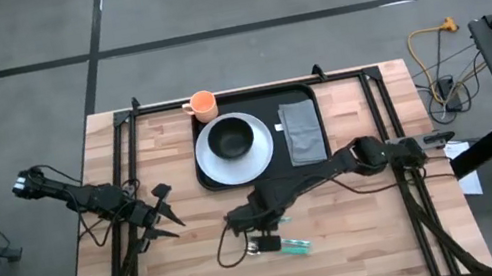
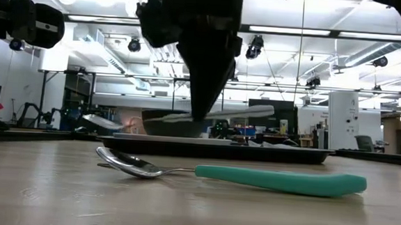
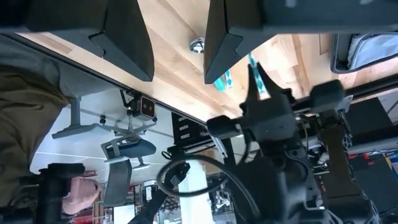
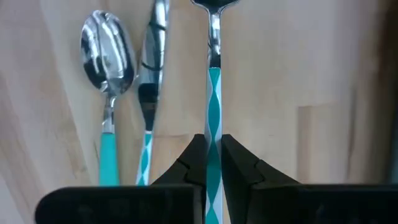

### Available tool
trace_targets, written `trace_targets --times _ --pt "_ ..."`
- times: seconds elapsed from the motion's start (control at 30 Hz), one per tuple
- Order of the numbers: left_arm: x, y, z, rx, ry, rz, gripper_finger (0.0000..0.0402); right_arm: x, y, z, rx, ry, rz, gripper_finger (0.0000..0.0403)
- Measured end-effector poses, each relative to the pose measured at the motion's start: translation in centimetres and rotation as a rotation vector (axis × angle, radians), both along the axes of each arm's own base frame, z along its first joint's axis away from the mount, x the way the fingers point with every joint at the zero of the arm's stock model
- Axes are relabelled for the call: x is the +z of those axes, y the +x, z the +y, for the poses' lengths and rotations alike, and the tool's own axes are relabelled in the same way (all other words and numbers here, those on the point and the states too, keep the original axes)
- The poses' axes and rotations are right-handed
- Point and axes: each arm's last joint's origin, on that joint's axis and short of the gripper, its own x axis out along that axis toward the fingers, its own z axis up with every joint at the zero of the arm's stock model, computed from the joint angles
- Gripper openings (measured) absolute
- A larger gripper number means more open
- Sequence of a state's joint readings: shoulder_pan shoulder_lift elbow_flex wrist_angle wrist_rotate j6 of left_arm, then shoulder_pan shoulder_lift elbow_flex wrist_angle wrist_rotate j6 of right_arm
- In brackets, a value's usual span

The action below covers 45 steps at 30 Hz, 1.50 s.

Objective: Set up tray
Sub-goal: Put the green fork on the gray napkin

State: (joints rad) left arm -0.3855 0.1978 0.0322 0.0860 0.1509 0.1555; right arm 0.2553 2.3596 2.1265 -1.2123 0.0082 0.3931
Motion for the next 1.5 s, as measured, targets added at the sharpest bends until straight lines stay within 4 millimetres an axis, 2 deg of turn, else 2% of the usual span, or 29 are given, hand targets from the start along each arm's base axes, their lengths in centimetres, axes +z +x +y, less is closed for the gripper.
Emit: trace_targets --times 0.17,0.3,0.63,0.83,1.17,1.37,1.5 --pt "0.0 0.0 0.0 0.000 0.001 0.001 0.0122 1.2 -0.6 -1.1 -0.022 -0.035 -0.004 0.0013" --pt "0.0 0.0 0.0 0.000 0.000 0.000 0.0122 1.9 -1.9 -2.4 -0.061 -0.079 0.000 0.0013" --pt "0.0 0.0 0.0 -0.001 0.000 0.000 0.0122 2.8 -7.9 -7.3 -0.298 -0.070 -0.062 0.0013" --pt "0.0 0.0 0.0 0.000 0.000 0.001 0.0122 2.2 -11.4 -11.6 -0.480 -0.066 -0.046 0.0013" --pt "0.0 0.0 0.0 0.000 0.000 0.000 0.0122 -0.2 -14.3 -19.4 -0.721 -0.077 -0.010 0.0013" --pt "0.0 0.0 0.0 0.000 0.000 0.000 0.0122 -1.4 -14.8 -22.1 -0.843 -0.057 -0.090 0.0013" --pt "0.0 0.0 0.0 0.000 0.000 0.000 0.0122 -1.7 -15.0 -23.0 -0.909 -0.040 -0.108 0.0013"
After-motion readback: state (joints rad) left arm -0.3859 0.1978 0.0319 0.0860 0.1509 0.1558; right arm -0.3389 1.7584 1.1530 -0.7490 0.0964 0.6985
